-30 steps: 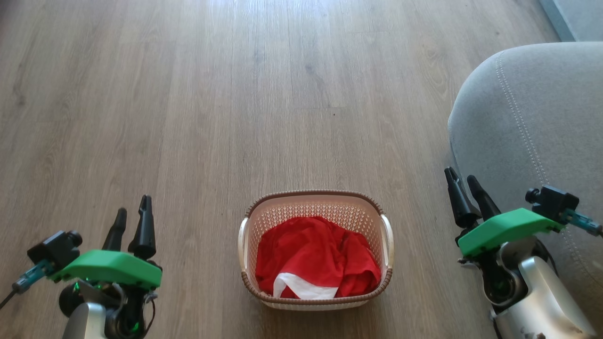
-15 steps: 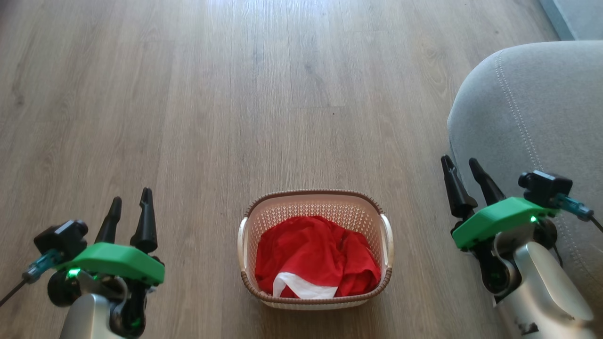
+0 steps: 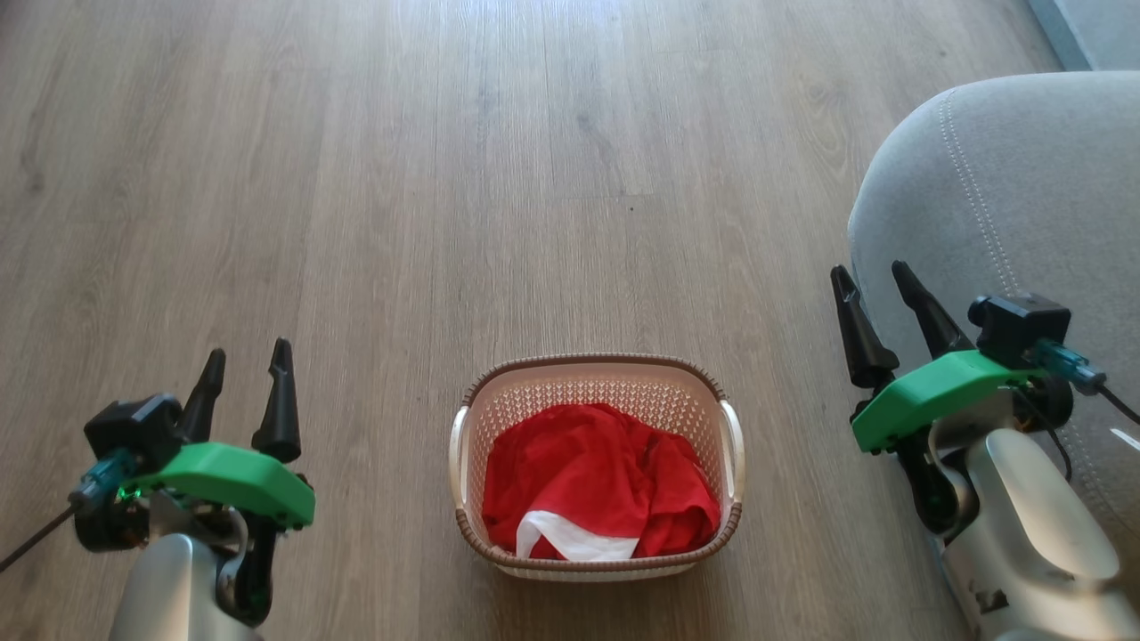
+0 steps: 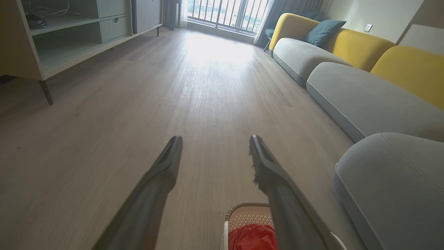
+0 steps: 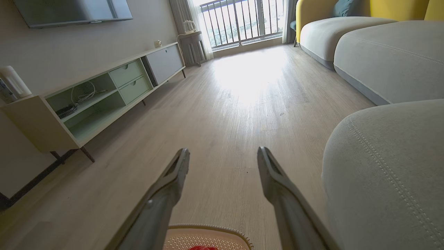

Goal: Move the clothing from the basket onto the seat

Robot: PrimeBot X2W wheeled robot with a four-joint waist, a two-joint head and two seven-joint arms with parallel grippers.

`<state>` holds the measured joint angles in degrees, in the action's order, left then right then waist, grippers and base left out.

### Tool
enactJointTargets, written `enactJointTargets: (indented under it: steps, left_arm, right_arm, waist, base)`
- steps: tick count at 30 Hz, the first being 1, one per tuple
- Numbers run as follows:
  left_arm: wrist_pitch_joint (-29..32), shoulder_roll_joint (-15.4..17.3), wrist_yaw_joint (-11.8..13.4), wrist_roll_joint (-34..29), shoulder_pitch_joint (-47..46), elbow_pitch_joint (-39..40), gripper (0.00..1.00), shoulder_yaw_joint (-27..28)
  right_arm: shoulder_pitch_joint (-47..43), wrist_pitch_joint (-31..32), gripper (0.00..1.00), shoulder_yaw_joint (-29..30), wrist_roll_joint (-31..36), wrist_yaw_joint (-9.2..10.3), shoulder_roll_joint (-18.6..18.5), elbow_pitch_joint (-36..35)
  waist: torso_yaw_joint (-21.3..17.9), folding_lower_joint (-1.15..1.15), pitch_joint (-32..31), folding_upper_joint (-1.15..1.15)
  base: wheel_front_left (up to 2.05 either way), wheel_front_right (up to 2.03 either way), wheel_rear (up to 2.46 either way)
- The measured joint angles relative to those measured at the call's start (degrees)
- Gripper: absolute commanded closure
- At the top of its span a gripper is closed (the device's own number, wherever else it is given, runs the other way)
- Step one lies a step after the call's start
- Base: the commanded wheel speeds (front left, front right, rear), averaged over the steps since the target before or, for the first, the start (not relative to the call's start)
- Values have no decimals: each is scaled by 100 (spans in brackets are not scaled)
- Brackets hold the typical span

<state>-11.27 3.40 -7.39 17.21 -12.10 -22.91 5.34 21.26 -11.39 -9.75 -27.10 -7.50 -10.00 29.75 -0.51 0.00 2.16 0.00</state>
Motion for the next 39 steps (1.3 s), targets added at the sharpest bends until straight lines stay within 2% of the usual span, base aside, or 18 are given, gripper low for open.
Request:
enactJointTargets:
  steps: [20, 24, 39]
  left_arm:
    - [-301, 9, -3, -1272, -240, -153, 0, 205]
    - [-301, -5, -3, -1277, -293, -187, 0, 275]
    - [-301, -21, -3, -1283, -305, -215, 0, 360]
  right_arm:
    - [413, -285, 0, 168, 1482, 0, -48, 271]
    - [414, -308, 0, 364, 1551, 0, -44, 298]
    - [413, -308, 0, 508, 1653, 0, 33, 292]
  waist:
    - [-11, 0, 65, 0]
    - [-11, 0, 61, 0]
    - [-22, 0, 77, 0]
  base:
    - [0, 0, 0]
    - [0, 0, 0]
    - [0, 0, 0]
